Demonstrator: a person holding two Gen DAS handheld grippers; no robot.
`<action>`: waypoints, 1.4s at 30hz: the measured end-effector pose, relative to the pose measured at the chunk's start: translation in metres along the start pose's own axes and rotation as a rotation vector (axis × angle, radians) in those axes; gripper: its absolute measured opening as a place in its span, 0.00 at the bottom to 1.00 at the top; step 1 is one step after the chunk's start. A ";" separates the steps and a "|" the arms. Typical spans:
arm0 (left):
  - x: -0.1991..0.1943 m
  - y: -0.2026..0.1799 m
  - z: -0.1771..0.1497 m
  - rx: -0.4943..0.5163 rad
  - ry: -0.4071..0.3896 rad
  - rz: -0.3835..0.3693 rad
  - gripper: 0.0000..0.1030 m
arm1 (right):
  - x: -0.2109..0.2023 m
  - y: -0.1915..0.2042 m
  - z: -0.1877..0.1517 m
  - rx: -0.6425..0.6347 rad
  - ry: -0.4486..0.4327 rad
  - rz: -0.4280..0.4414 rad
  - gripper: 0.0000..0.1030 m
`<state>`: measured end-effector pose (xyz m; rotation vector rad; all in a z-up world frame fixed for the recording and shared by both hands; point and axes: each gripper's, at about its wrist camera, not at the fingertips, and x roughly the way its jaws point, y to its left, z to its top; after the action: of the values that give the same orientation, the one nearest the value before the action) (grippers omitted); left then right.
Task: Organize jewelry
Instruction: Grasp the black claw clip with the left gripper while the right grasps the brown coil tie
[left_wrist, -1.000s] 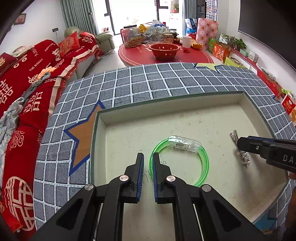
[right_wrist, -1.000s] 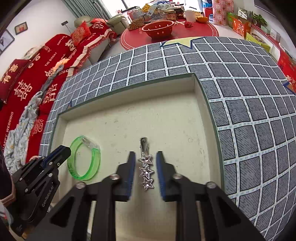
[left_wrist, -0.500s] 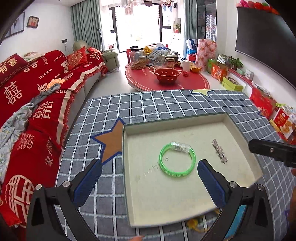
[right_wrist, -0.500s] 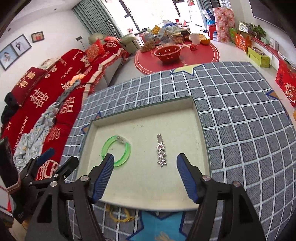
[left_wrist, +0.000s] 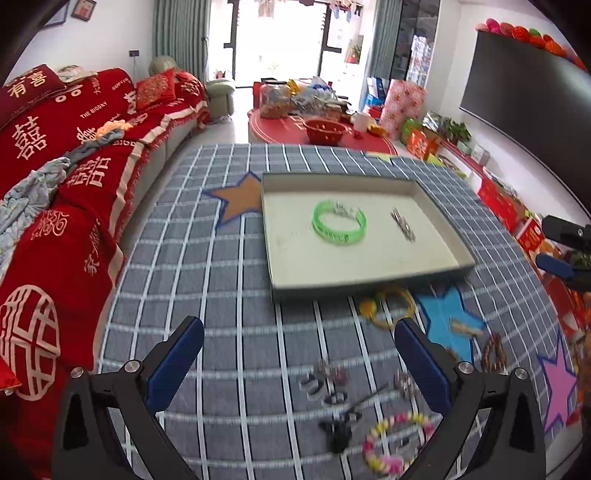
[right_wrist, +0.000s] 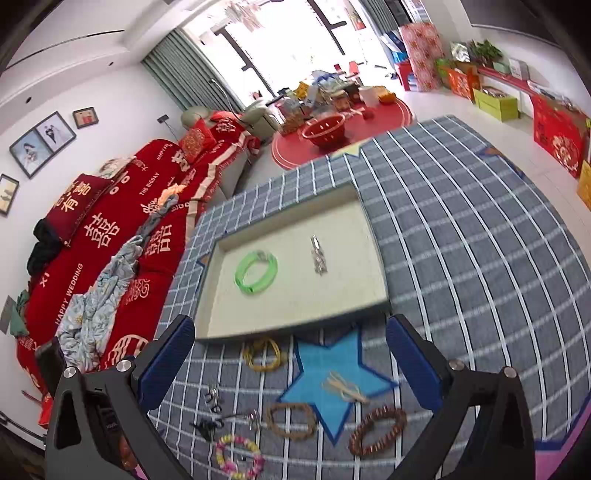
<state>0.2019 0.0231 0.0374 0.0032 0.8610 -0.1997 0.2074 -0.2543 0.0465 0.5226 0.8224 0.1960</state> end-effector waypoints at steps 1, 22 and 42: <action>-0.003 -0.001 -0.006 0.003 0.001 -0.001 1.00 | -0.002 -0.003 -0.006 0.008 0.011 -0.013 1.00; 0.016 -0.003 -0.082 0.003 0.116 0.078 1.00 | 0.010 -0.057 -0.112 0.062 0.172 -0.307 1.00; 0.038 -0.008 -0.081 0.033 0.151 0.112 0.83 | 0.042 -0.041 -0.103 -0.043 0.156 -0.452 0.80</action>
<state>0.1641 0.0153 -0.0434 0.0980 1.0054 -0.1087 0.1579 -0.2360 -0.0597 0.2726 1.0640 -0.1639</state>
